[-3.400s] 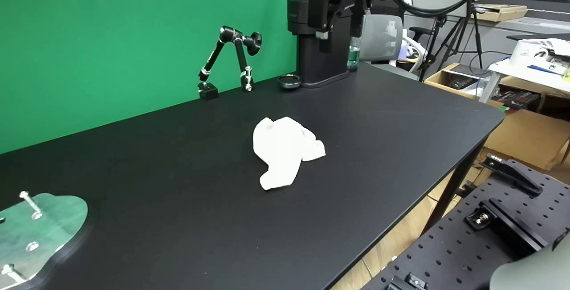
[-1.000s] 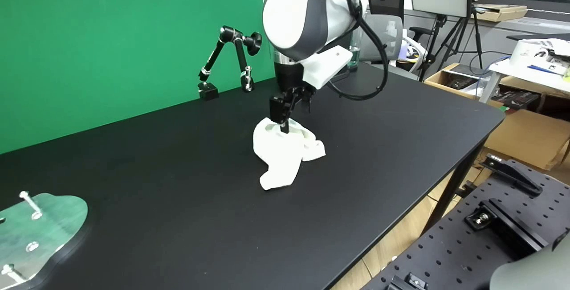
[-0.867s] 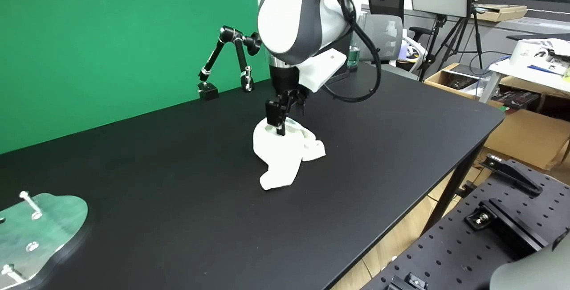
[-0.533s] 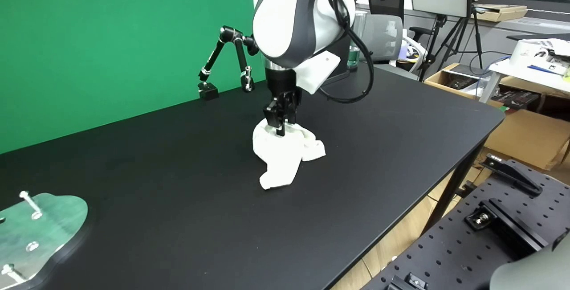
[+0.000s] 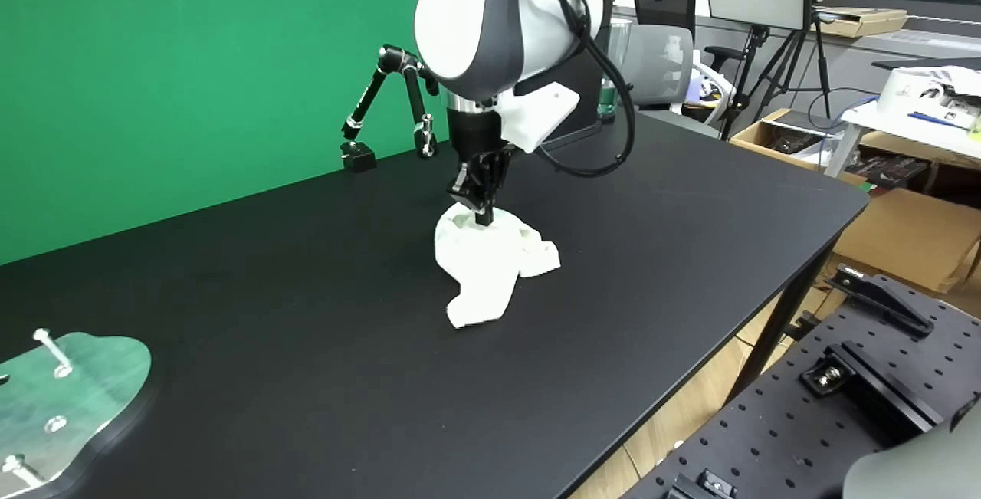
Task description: Hang the white cloth on the black stand
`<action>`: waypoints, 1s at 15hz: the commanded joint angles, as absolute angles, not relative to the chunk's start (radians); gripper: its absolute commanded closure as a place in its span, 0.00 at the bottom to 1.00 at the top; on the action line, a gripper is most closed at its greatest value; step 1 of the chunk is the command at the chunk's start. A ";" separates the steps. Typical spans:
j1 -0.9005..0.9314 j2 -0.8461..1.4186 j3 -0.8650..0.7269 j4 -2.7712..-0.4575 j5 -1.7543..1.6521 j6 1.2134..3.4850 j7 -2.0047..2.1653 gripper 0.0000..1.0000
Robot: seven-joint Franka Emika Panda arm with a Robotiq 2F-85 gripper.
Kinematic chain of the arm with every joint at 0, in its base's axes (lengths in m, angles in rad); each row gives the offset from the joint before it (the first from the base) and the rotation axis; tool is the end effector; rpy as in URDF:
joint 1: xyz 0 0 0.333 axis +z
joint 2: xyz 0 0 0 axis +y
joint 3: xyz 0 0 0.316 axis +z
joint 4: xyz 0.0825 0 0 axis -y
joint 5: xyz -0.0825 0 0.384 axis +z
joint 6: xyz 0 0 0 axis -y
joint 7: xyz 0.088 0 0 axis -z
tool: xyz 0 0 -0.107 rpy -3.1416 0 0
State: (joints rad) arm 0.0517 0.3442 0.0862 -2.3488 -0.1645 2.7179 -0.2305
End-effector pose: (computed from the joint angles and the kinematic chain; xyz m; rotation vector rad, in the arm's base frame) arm 0.5097 0.0783 0.1883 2.9984 0.7849 0.0405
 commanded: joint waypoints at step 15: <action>0.086 0.090 0.111 -2.191 -0.024 2.241 -0.069 1.00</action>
